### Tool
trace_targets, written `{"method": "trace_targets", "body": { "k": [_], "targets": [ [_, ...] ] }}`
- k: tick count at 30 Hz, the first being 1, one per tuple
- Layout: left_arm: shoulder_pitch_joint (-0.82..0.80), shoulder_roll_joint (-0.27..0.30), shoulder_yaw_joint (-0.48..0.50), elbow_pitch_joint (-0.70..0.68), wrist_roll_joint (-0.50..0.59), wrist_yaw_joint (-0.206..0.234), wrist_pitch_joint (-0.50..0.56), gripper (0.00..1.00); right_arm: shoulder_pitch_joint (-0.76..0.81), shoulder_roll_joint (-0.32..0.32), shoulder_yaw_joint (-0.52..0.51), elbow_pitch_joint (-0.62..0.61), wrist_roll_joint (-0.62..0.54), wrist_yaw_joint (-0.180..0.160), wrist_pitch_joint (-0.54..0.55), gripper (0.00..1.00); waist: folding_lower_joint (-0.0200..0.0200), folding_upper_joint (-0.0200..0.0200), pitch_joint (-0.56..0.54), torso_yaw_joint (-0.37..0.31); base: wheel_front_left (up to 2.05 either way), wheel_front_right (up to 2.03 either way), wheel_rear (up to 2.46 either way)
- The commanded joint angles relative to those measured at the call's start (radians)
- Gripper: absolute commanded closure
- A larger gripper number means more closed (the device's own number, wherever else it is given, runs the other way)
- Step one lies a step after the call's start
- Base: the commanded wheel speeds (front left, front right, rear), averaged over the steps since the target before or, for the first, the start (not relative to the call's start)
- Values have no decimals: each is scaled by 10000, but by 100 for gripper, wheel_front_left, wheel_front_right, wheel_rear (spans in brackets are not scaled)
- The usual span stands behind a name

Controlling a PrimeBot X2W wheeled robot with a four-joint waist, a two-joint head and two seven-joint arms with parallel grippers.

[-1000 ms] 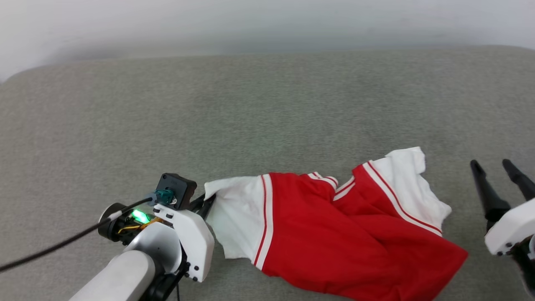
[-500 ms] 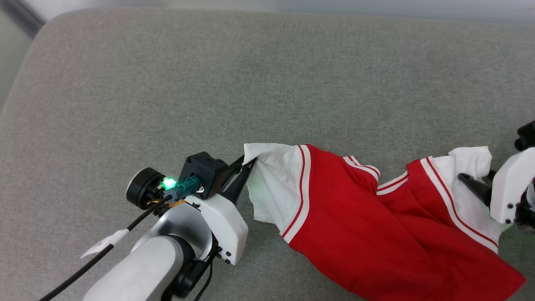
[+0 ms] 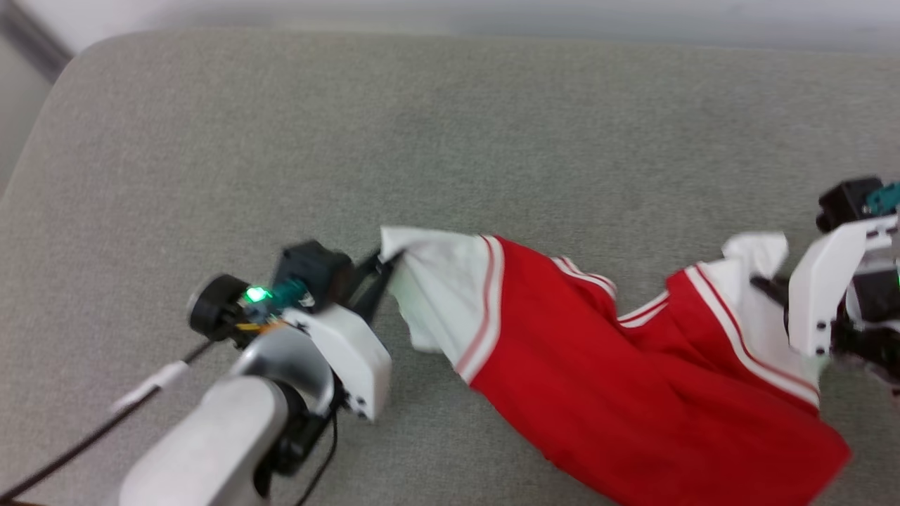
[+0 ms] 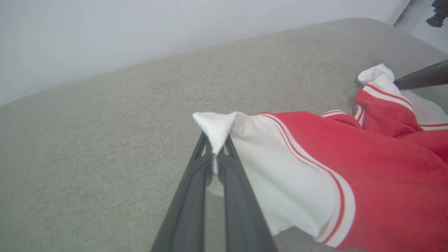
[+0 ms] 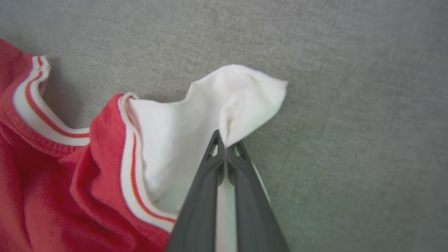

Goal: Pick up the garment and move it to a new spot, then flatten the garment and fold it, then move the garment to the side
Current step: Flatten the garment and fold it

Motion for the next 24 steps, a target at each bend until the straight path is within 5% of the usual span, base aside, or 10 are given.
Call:
{"method": "trace_targets", "body": {
  "k": [1, 10, 24],
  "targets": [
    [-293, 34, 255, 98, -43, 110, -193, 100, -402, 60, -30, -101, -113, 15, -357, 100, -1, 0, -278, -270, 0, 0, 0],
    [-2240, -208, 1840, 1919, -908, -144, -936, 100, -2101, 743, -699, 93, -1438, 12, -3033, 100, -1, 0, -1104, -1063, 0, 0, 0],
    [-7153, -706, 2503, 6602, -621, -940, -1984, 100, -5964, 1691, -1458, 1455, -2892, 12, -4810, 100, -1, 0, -636, -1644, 0, 0, 0]
  ]
}}
